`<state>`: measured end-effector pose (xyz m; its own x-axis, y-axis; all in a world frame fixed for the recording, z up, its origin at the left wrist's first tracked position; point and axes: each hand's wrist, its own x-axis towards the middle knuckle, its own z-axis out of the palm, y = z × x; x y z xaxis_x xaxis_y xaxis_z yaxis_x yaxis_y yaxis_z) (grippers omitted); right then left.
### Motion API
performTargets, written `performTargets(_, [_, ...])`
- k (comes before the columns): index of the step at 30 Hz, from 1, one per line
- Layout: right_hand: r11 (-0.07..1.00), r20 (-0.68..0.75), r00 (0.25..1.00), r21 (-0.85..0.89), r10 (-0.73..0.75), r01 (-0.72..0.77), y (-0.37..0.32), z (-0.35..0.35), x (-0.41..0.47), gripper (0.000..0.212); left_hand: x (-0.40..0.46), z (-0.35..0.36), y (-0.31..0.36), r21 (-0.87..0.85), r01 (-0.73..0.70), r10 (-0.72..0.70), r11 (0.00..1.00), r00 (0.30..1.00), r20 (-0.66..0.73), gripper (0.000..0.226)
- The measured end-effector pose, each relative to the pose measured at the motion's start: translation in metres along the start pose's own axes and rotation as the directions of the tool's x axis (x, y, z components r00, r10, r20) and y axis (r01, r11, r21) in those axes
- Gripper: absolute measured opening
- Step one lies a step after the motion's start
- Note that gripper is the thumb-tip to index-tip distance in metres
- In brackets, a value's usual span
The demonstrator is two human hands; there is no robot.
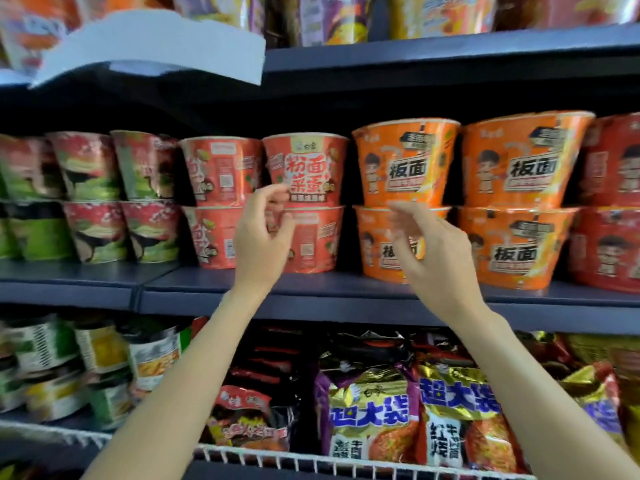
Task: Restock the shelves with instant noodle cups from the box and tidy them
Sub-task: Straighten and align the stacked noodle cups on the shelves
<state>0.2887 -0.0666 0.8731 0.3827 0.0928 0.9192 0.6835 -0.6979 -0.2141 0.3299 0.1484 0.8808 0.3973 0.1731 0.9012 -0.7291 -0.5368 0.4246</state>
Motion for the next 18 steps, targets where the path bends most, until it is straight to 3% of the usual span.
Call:
performTargets(3, [0.993,0.134,0.986,0.056,0.1,-0.108,-0.011,0.034,0.007,0.04,0.012,-0.026,-0.024,0.105,0.156,-0.169,0.982,0.978,0.127,0.046])
performTargets(5, [0.977,0.242,0.952,0.052,0.188,-0.206,-0.019,0.06,0.015,0.053,0.022,-0.034,-0.035,0.209,0.227,-0.28,0.951,0.92,0.273,0.061])
performTargets(7, [0.964,0.309,0.916,-0.016,0.257,-0.265,-0.026,0.085,0.021,0.063,0.029,-0.035,-0.045,0.209,0.266,-0.331,0.941,0.853,0.403,0.071])
performTargets(12, [0.926,0.251,0.892,-0.106,0.377,-0.362,-0.037,0.13,0.021,0.078,0.033,-0.022,-0.067,0.094,0.344,-0.332,0.934,0.742,0.582,0.085])
performTargets(15, [0.912,0.232,0.885,-0.027,0.403,-0.408,-0.036,0.134,0.02,0.085,0.029,-0.016,-0.071,-0.073,0.4,-0.292,0.913,0.769,0.569,0.083])
performTargets(18, [0.894,0.237,0.872,0.028,0.428,-0.447,-0.032,0.124,0.02,0.088,0.021,-0.025,-0.075,-0.14,0.332,-0.216,0.933,0.826,0.52,0.074])
